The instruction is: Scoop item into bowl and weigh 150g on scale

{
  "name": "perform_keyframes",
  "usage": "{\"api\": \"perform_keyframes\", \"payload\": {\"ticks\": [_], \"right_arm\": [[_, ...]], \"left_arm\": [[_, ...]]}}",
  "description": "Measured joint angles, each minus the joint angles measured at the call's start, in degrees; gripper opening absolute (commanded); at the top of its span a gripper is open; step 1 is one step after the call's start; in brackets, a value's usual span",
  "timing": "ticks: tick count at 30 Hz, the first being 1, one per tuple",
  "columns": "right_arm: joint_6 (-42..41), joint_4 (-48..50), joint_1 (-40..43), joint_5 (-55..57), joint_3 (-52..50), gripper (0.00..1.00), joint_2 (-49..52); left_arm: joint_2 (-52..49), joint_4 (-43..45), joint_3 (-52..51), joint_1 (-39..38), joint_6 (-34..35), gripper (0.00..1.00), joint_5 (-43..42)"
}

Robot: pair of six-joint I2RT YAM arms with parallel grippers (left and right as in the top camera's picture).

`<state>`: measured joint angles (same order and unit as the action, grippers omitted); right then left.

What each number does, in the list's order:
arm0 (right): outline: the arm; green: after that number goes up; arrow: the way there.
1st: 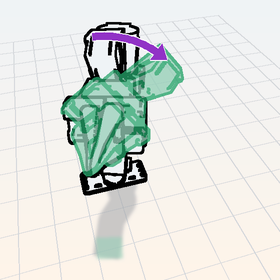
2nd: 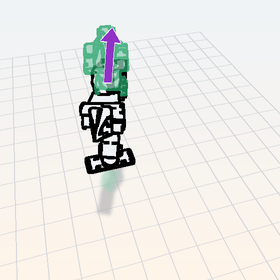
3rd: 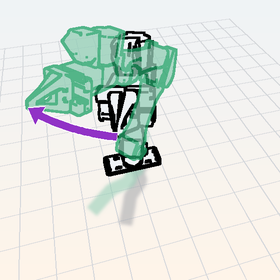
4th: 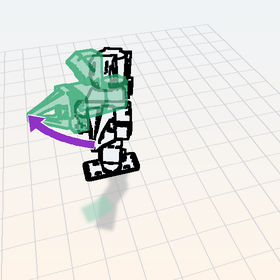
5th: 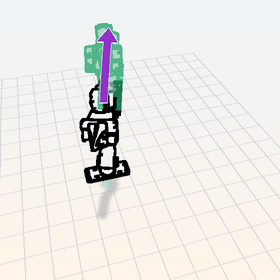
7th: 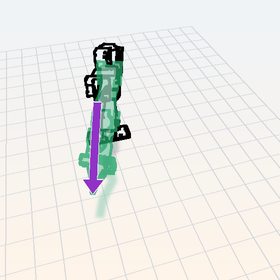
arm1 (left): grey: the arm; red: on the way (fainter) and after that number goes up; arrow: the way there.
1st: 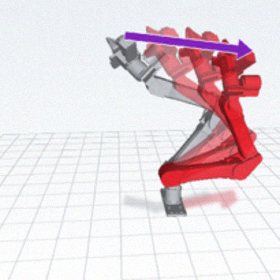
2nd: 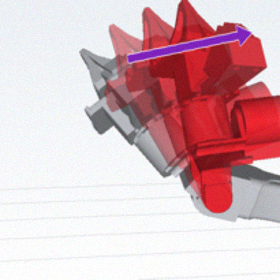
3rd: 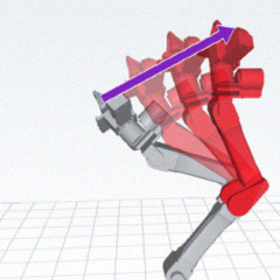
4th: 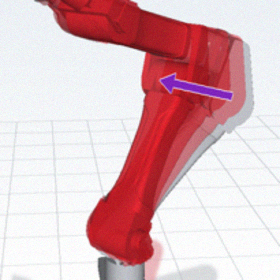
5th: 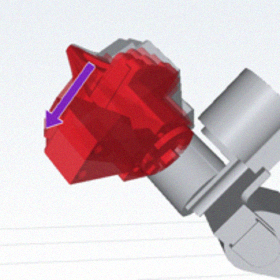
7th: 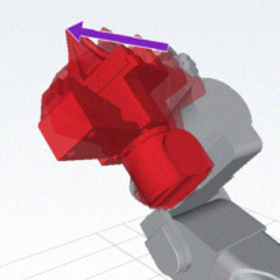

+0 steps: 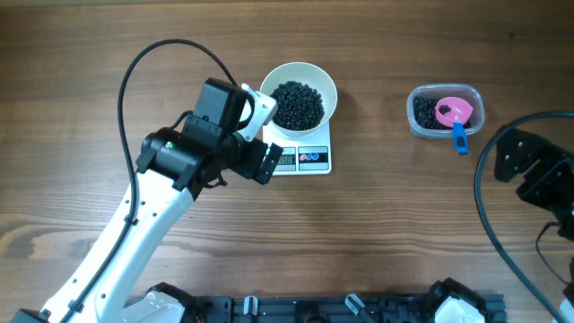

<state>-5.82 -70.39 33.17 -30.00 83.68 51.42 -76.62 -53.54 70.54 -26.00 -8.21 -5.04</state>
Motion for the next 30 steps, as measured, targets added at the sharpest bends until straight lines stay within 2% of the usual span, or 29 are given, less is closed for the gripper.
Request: {"api": "perform_keyframes", "payload": {"ticks": [4,8,13,20,23,30], "right_arm": [[0.50,8.83,-2.21,0.02,-5.46,1.00,-1.75],[1.64,23.41,-12.83,3.23,-15.63,1.00,-10.27],[2.40,40.65,-21.35,8.37,-33.53,0.99,-22.05],[2.62,61.13,-25.53,11.23,-60.15,1.00,-37.68],[2.25,66.62,-25.99,11.45,-66.45,1.00,-43.95],[-2.80,69.48,-28.33,13.31,-75.06,1.00,-50.18]], "left_arm": [[0.00,-0.02,0.00,0.00,0.00,1.00,0.00],[0.00,0.00,0.00,0.00,0.00,1.00,0.02],[0.00,-0.02,0.00,0.00,0.00,1.00,0.00],[-0.02,-0.02,0.00,0.00,0.00,1.00,-0.02],[-0.04,-0.04,0.00,0.00,0.00,1.00,-0.02],[-0.04,0.00,0.00,0.00,0.00,1.00,-0.02]]}}
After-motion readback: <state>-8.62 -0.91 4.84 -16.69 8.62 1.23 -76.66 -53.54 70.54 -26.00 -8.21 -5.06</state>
